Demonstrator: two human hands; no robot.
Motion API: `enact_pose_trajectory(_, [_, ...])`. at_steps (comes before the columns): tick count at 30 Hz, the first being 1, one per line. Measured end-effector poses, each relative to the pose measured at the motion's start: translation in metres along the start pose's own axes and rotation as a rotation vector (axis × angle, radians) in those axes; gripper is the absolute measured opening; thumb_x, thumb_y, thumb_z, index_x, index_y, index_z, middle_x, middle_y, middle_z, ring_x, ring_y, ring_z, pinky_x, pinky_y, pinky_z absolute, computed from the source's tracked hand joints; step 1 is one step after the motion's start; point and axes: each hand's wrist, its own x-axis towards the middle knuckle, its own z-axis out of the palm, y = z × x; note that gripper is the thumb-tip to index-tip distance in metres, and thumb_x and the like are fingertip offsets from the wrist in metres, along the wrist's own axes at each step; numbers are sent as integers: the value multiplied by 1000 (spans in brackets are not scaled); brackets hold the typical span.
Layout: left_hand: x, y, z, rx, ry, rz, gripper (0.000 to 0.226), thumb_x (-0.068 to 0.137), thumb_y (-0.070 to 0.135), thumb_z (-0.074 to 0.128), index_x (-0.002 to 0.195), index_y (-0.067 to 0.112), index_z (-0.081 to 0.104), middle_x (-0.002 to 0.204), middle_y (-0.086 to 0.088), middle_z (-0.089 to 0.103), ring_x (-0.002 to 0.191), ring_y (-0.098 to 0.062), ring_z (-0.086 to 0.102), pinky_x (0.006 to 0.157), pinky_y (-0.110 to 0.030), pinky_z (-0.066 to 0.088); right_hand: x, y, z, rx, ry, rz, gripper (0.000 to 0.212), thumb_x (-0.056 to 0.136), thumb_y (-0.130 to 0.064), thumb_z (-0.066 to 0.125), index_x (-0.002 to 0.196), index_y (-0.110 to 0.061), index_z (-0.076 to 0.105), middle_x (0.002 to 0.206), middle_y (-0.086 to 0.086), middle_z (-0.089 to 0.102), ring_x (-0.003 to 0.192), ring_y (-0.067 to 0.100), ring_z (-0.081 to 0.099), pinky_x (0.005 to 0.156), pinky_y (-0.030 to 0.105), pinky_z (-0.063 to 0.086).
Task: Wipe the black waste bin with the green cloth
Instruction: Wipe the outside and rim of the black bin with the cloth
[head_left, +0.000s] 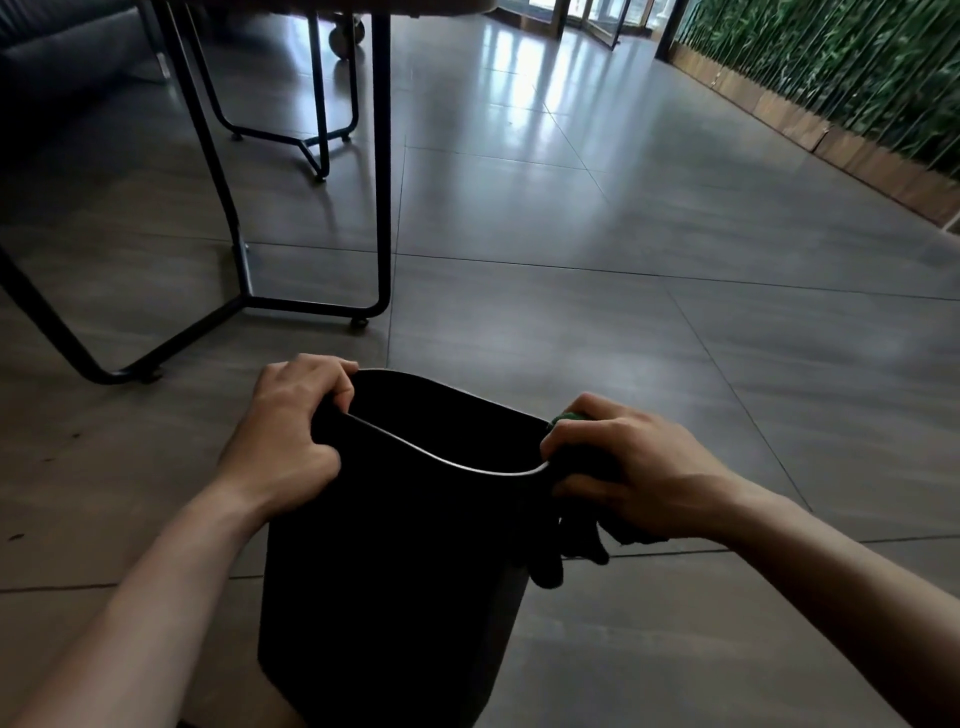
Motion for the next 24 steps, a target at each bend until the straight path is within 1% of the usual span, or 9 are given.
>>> enact_pose_trajectory(3, [2,1,3,12,87,-46,47,58,-15,55,78,27,50,125,11,60,111,-14,41,85,-23,31,-3,-14,-16,-59,15,-31,25,88,-58,66,110,-51,56,110,-18,55,95,13,62,80,42,55])
enact_pose_trajectory(7, [4,12,3,-30,178,-150,46,70,-10,56,97,28,61,137,7,55,128,-19,42,98,-26,30,7,-32,-34,-108,-6,-4,26,87,-60,68,110,-52,59,108,-17,57,99,13,61,82,39,53])
enact_pose_trajectory(11, [0,47,-6,-373,165,84,33,86,13,55,115,27,63,135,10,59,132,-8,49,109,-31,37,28,-50,-39,-101,0,58,26,86,-60,70,109,-51,62,106,-16,56,102,15,59,84,38,51])
enact_pose_trajectory(14, [-14,66,-6,-251,45,278,36,90,33,58,126,32,59,135,16,57,133,-10,49,112,-35,35,47,-70,-34,-112,74,67,28,86,-59,68,112,-51,62,103,-14,54,103,19,60,74,33,42])
enact_pose_trajectory(16, [-19,61,-6,-64,13,334,45,86,31,62,130,37,57,135,20,56,137,-6,42,120,-44,22,56,-82,-29,-117,132,63,29,87,-58,67,114,-51,62,102,-13,52,101,22,61,71,32,37])
enact_pose_trajectory(18, [-19,50,-10,-7,11,287,52,84,23,63,133,39,55,135,22,55,140,-7,37,123,-48,11,59,-89,-24,-78,185,41,32,87,-54,68,119,-52,61,104,-14,52,97,21,61,70,32,40])
enact_pose_trajectory(20, [-16,39,-15,-45,31,215,53,84,17,64,131,39,56,131,21,56,139,-9,36,124,-51,6,55,-87,-19,69,241,-16,42,87,-42,73,126,-50,59,110,-15,55,100,16,61,79,35,50])
enact_pose_trajectory(22, [-14,30,-22,-84,44,151,53,83,11,68,128,39,58,127,15,57,138,-9,37,124,-52,6,45,-82,-14,348,298,-81,56,87,-23,78,134,-48,57,117,-15,63,106,8,65,90,30,57])
enact_pose_trajectory(24, [-11,23,-28,-126,48,104,54,83,7,71,125,40,60,127,11,58,139,-8,37,123,-52,7,35,-74,-13,652,388,-94,62,89,-13,78,136,-47,55,116,-17,69,107,4,69,85,21,61])
